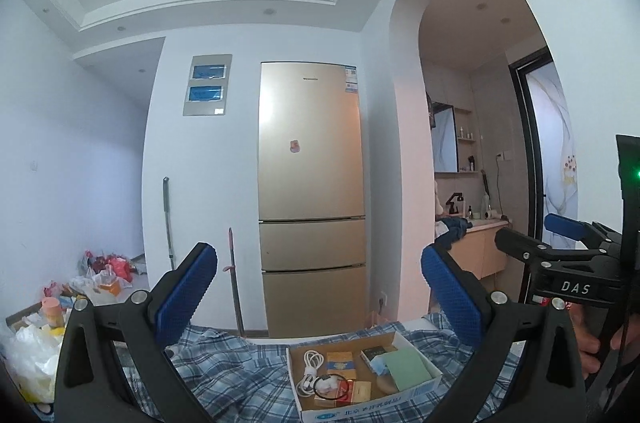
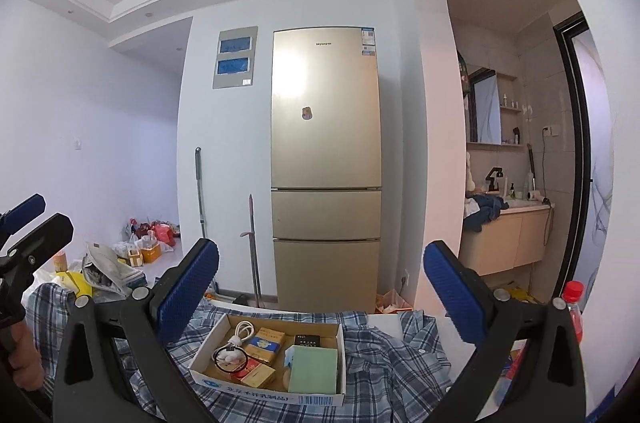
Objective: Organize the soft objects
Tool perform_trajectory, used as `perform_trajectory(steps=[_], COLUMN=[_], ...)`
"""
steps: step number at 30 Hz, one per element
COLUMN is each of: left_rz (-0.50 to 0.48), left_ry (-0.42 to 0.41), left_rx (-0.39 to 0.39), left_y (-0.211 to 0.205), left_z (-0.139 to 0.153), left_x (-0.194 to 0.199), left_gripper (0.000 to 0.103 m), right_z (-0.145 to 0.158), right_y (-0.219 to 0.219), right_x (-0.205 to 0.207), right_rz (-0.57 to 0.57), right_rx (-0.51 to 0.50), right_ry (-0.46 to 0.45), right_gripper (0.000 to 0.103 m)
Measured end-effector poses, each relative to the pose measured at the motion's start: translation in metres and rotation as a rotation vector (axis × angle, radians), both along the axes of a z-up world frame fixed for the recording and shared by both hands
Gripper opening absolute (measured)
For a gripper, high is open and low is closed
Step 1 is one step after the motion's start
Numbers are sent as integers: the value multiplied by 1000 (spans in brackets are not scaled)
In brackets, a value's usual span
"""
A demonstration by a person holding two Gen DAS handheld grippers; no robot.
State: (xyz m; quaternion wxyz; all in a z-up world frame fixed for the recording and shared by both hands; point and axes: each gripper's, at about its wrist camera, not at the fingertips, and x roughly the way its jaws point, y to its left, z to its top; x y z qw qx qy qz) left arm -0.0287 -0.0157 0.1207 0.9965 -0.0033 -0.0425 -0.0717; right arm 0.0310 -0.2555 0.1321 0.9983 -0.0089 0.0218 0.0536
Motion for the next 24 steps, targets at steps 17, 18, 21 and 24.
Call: perform_trajectory(steps=[17,18,21,24], left_rz=[29,40,43,32], left_ry=[108,116,124,143], left_rx=[16,34,57,50], left_y=[22,21,22,20], left_z=[-78,-83,-99,-114], left_x=[28,31,37,42], left_gripper=[103,103,103,103], right_z=[-69,-74,-89,-102], right_y=[-1,1,10,17], right_x=[-5,-6,-7,-9], right_rz=[36,31,29,23], right_rx=[-10,-14,-64,-105], right_ry=[1,0,-2,-8], right_gripper=[102,102,102,102])
